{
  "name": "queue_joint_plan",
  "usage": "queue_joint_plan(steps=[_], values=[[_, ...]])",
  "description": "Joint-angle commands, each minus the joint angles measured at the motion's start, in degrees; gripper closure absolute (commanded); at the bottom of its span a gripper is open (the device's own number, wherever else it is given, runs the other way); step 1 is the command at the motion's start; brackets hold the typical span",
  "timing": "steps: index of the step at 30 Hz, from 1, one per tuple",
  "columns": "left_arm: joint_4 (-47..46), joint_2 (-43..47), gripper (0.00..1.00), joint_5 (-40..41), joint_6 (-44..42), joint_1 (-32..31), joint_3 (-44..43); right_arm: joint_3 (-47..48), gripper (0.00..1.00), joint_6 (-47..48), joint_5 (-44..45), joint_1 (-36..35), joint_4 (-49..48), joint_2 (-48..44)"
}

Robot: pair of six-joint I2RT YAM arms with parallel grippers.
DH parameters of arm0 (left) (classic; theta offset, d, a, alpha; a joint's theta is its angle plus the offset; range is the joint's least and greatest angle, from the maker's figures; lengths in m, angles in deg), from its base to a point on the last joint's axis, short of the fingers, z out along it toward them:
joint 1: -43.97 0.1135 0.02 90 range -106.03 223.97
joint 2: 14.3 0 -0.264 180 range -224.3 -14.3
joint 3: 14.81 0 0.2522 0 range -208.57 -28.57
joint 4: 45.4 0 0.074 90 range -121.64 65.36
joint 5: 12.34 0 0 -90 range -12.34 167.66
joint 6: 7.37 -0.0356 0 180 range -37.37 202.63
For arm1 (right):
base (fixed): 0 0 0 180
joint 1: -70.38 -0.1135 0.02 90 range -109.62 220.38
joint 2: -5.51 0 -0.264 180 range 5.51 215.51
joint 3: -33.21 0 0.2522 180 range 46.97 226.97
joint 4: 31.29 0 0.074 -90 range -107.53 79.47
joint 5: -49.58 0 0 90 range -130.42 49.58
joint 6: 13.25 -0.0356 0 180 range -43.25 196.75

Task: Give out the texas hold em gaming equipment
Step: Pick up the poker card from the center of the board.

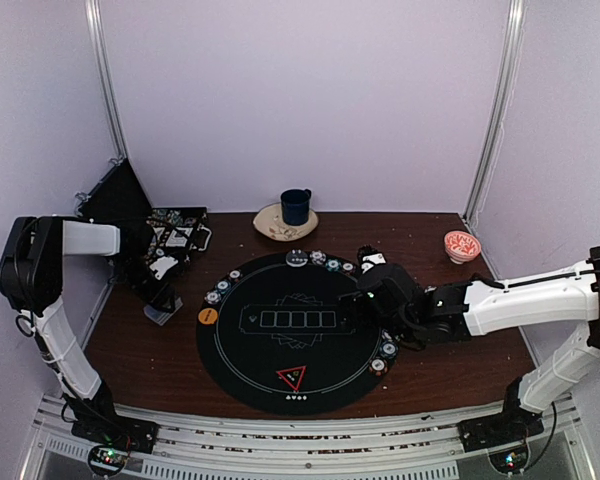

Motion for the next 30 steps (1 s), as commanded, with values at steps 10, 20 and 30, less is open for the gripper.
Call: queue_joint_plan(steps=[10,20,30], values=[[1.3,-2.4,0.16,-0.9,-0.6,-0.8,1.7,1.0,0.00,1.2,1.6,-0.4,-0.1,-0.6],[-0.4,-3.8,0.24,3.4,1.2,-0.9,2.4,0.6,0.00,1.0,1.2,-0.4,0.1,-1.5],[-0.6,-4.5,0.24,6.7,0.9,-2.4,4.0,0.3,0.00,1.1,1.0,-0.5,0.0,-2.2]])
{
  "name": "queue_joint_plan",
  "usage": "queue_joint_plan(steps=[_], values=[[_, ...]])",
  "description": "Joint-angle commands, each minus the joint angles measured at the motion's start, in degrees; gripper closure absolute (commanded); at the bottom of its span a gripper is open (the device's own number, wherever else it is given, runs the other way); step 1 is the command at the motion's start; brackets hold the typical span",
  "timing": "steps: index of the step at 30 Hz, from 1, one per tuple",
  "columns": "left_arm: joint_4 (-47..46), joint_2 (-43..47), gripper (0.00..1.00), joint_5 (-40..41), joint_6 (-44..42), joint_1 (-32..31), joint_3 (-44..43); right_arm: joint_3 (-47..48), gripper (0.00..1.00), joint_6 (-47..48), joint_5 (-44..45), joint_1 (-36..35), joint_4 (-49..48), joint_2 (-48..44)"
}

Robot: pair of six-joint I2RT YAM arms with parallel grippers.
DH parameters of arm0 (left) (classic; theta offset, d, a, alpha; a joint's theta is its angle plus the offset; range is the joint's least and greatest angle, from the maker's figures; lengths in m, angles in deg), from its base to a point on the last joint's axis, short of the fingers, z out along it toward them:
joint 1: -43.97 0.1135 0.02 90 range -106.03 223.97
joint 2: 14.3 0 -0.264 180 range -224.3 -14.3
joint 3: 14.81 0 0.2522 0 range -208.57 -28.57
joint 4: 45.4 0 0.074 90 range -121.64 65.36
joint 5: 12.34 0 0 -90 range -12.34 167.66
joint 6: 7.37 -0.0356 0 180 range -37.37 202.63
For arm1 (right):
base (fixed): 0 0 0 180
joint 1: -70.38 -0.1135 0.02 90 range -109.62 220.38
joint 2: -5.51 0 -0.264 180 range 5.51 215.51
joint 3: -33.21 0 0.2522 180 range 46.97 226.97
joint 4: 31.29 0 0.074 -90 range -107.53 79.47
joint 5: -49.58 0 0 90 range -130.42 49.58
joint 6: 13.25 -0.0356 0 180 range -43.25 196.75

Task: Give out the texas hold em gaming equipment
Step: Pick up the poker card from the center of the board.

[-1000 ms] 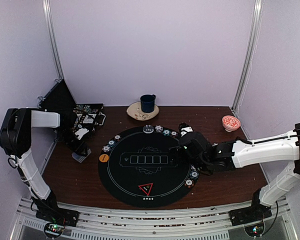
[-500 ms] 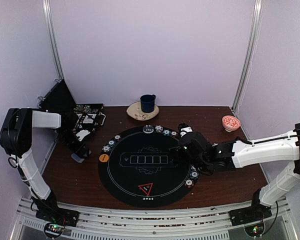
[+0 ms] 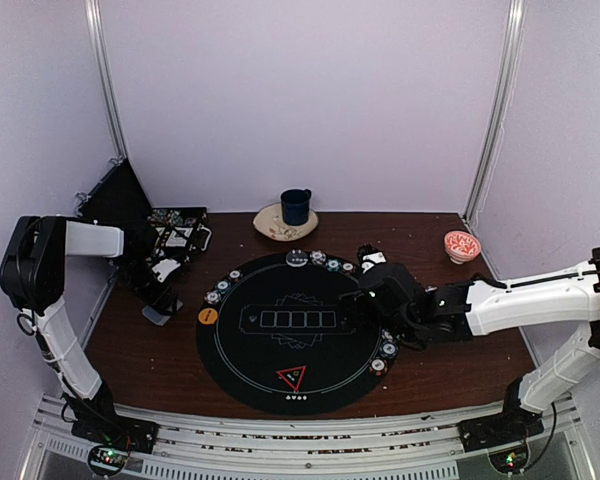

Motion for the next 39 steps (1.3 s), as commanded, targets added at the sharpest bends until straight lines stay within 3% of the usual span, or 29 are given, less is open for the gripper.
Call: queue_joint_plan(steps=[1,14,21,39], values=[[0.7,-3.7,0.25,2.6,0.2,-1.2,3.7,0.3,0.00,0.1,1.0,-0.5,0.0,-1.7],[2.8,-3.6,0.54,-0.6,-1.7,-1.7,3.1,1.3,0.00,-0.1,-2.1,-0.6,-1.1,-0.8],[3.0,-1.4,0.66,0.3,-2.0,-2.2,2.1,9.3,0.00,-0.1,-7.6,-2.2,-1.1,7.1],[5.2,5.3,0.71,-2.3,-4.3,-3.2,-1.0,31.7,0.00,-1.9,-26.2,-2.7,-5.7,27.7]])
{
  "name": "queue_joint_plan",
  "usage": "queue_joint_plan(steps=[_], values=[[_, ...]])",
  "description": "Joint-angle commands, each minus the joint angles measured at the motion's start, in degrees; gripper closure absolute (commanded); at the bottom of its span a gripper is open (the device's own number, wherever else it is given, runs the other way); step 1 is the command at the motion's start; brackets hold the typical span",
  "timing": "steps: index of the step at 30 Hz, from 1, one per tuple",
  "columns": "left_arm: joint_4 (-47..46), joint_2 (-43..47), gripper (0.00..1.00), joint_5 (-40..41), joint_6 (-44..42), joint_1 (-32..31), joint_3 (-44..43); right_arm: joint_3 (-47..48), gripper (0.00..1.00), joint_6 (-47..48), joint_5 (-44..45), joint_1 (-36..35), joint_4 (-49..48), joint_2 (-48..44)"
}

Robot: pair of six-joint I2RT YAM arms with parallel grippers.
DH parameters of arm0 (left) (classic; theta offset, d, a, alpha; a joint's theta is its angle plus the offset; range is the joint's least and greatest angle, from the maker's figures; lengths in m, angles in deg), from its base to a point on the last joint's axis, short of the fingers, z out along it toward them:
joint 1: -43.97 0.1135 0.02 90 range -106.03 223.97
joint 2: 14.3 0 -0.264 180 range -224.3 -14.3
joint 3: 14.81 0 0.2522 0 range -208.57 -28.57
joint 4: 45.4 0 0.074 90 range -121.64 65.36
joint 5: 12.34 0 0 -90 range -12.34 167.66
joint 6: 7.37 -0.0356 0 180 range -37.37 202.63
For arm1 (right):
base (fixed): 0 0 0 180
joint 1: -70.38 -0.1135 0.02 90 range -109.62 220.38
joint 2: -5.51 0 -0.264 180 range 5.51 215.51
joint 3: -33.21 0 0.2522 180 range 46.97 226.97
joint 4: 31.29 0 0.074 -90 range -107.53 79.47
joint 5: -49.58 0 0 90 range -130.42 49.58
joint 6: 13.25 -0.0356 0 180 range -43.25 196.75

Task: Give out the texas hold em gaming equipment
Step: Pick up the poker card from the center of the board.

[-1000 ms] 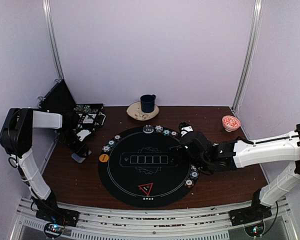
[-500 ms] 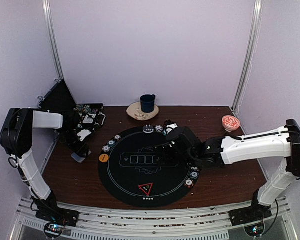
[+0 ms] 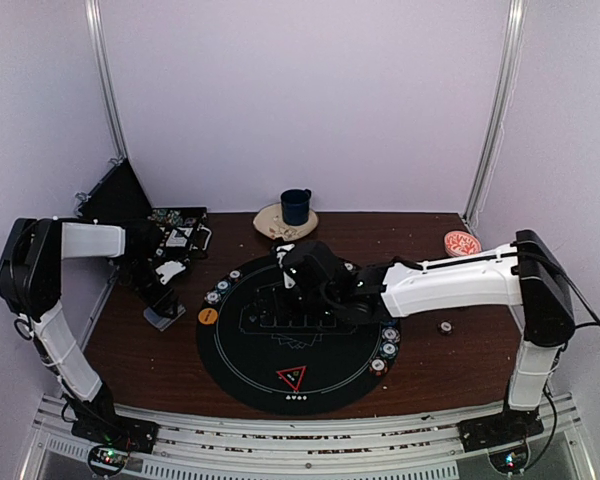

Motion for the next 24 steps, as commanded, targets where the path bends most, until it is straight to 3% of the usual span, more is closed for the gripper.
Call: queue_joint_plan(steps=[1,9,24], values=[[0.8,2.6,0.71,-2.3,-1.5,-0.3,-1.2,4.8,0.00,-1.9,-6.0,-0.3,-2.8,4.0],[0.7,4.3,0.71,-4.4,-2.8,-0.3,-1.8,11.7,0.00,-5.7,-11.6,-0.1,-5.3,11.2],[2.6,10.6,0.71,-11.0,-4.7,-4.5,-2.4,10.3,0.03,-20.9,-26.0,4.5,-24.3,19.1]])
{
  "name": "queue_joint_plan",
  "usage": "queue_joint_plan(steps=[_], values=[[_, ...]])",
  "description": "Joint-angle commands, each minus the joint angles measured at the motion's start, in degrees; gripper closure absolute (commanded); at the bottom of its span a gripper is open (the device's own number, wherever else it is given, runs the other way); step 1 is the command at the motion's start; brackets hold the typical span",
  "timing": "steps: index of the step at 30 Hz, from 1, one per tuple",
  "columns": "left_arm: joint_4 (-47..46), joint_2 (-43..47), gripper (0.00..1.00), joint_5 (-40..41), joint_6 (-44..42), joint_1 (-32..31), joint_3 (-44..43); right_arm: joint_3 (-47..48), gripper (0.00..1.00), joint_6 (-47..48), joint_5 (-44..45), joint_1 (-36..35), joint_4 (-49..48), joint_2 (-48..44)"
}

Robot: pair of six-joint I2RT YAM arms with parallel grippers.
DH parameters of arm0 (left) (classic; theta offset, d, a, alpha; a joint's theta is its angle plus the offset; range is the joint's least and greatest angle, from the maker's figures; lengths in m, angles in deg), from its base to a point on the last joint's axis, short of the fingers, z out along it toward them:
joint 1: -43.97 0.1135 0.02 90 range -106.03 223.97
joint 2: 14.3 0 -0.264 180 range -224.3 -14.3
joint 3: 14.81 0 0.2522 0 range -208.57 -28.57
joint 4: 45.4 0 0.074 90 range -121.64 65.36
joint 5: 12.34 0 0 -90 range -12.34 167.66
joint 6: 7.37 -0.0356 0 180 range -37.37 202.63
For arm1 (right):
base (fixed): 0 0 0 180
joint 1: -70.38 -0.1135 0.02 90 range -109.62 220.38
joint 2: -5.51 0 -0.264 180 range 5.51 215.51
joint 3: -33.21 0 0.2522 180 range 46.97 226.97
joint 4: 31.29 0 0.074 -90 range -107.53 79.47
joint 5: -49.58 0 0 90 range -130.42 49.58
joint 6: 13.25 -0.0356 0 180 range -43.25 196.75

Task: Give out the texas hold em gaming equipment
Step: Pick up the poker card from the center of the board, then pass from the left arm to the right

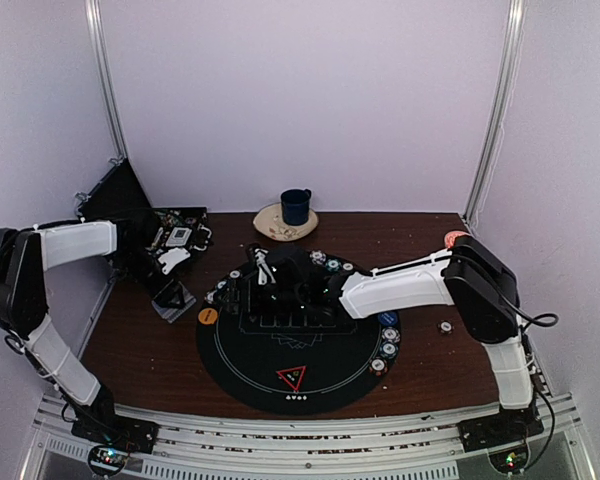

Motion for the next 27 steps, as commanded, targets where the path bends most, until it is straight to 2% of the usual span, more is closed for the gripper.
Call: queue_joint_plan(steps=[1,8,20,27], values=[[0.8,3.0,0.71,-4.1,-1.3,-2.1,-1.8,-0.1,0.03,-6.0,-5.6,1.3,-7.5,2.4],[1.0,5.0,0.71,-7.1,-1.0,-5.4,-1.3,-2.5,0.05,-12.2,-11.3,3.6,-16.2,4.6],[1.0,7.0,0.71,-8.0,0.6,-12.2,0.0,0.2,0.08,-16.7,-16.5,4.2,-19.2,9.0],[0.8,7.7,0.71,-8.2,1.2,-14.4,0.7,-1.5,0.09,-20.6,-19.5,4.4,-25.6,9.1]])
